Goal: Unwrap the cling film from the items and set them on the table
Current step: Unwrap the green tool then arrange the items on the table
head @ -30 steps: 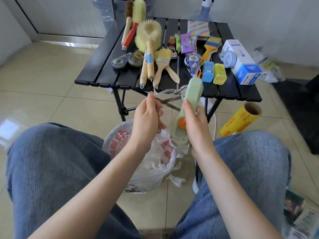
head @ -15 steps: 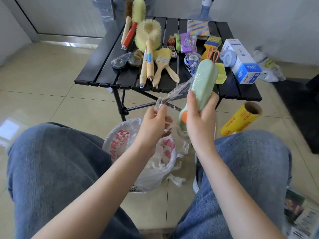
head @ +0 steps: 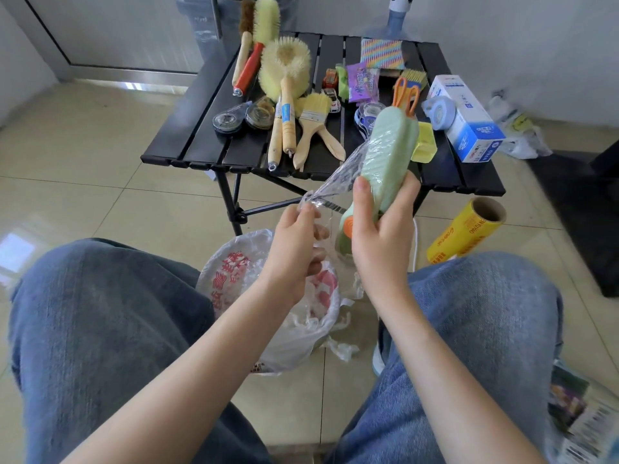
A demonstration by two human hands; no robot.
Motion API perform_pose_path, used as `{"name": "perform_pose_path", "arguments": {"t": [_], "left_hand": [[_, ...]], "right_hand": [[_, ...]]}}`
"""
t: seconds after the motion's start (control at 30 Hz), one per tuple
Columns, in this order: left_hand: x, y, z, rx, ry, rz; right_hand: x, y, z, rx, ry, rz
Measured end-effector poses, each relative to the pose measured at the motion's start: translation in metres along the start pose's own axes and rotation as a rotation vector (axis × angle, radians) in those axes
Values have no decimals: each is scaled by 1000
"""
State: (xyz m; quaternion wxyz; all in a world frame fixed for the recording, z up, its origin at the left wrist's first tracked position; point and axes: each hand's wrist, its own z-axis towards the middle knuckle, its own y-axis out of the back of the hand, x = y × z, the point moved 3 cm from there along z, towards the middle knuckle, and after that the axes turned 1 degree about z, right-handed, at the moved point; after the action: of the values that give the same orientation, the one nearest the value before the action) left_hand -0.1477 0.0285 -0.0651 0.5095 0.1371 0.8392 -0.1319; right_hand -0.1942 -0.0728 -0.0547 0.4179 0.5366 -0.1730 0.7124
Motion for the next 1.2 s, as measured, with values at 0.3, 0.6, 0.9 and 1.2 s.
{"name": "perform_pose_path", "arguments": {"t": [0.3, 0.6, 0.9, 1.2], "left_hand": [[-9, 9, -2, 186, 5, 111], [-18, 35, 15, -151, -478, 437], [-4, 27, 17, 62, -57, -136], [-8, 21, 14, 100, -35, -238]], "right_hand": [[-1, 7, 3, 72, -82, 74], [-11, 13, 8, 394, -649, 450], [-22, 16, -6, 413, -896, 890], [-30, 11, -11, 426, -877, 595]]}}
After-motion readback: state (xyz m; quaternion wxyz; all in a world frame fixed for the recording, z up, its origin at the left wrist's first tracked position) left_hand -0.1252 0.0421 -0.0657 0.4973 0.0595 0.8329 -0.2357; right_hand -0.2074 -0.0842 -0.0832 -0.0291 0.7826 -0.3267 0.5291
